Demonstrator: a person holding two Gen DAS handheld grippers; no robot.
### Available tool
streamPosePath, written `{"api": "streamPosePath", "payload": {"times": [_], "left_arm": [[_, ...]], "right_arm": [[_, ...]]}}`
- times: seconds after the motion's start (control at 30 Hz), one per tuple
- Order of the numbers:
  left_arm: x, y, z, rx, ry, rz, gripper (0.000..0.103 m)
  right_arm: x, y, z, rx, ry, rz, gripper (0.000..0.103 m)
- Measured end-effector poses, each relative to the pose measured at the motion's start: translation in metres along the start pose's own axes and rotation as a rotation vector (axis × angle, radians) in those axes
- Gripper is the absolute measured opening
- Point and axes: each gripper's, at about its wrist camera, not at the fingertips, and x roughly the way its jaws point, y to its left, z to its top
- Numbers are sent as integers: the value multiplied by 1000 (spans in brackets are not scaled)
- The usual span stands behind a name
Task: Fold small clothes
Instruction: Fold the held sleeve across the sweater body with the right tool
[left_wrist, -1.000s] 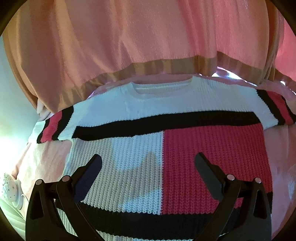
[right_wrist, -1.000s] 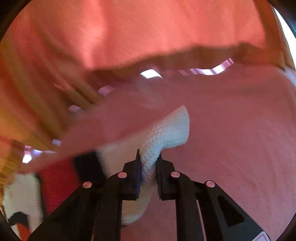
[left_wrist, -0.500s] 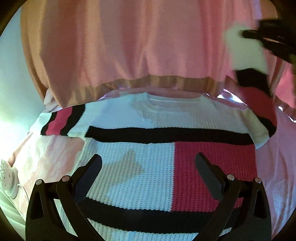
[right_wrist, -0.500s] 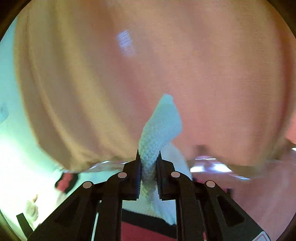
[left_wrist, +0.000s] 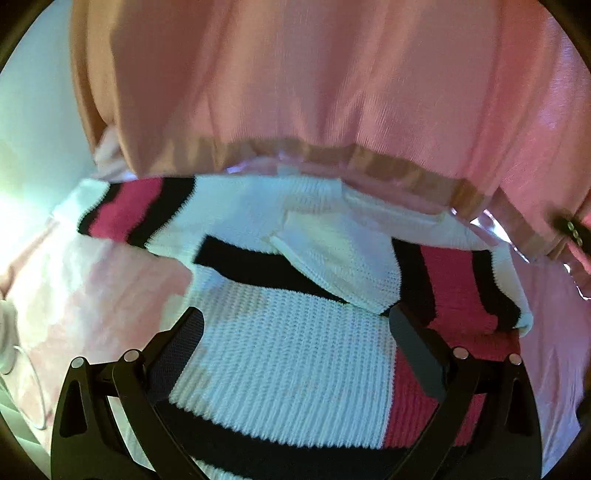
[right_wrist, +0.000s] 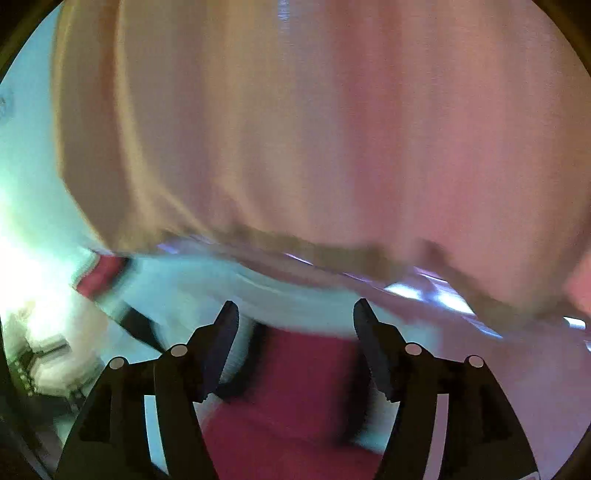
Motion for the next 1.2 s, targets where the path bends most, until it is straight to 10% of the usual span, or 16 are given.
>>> {"api": "streamPosePath", "payload": {"times": [0.2, 0.4, 0.47, 0.53, 0.6, 0.77, 0.9, 1.07, 1.2], "left_arm": [[69, 5, 13, -77, 72, -4, 98], [113, 2, 14, -228, 152, -113, 91], [118, -4, 15, -202, 146, -105, 76], [123, -11, 19, -136, 132, -105, 27], [119, -13, 26, -108, 102, -123, 7], [92, -1, 49, -144, -11, -150, 7], [134, 8, 25, -141, 120, -71, 7], [127, 14, 27, -168, 93, -91, 10], [117, 30, 30, -221, 99, -113, 17]], "right_arm": [[27, -64, -89, 115, 197, -47, 65], [78, -66, -111, 157, 261, -10, 65], [88, -63, -111, 172, 266, 7, 61], [99, -58, -110, 187, 285, 48, 14], [92, -61, -102, 224, 243, 48, 13], [35, -79, -75, 251, 30, 19, 12], [90, -90, -117, 272, 268, -37, 12], [77, -79, -108, 223, 220, -48, 14], [71, -75, -111, 189, 325, -96, 37]]}}
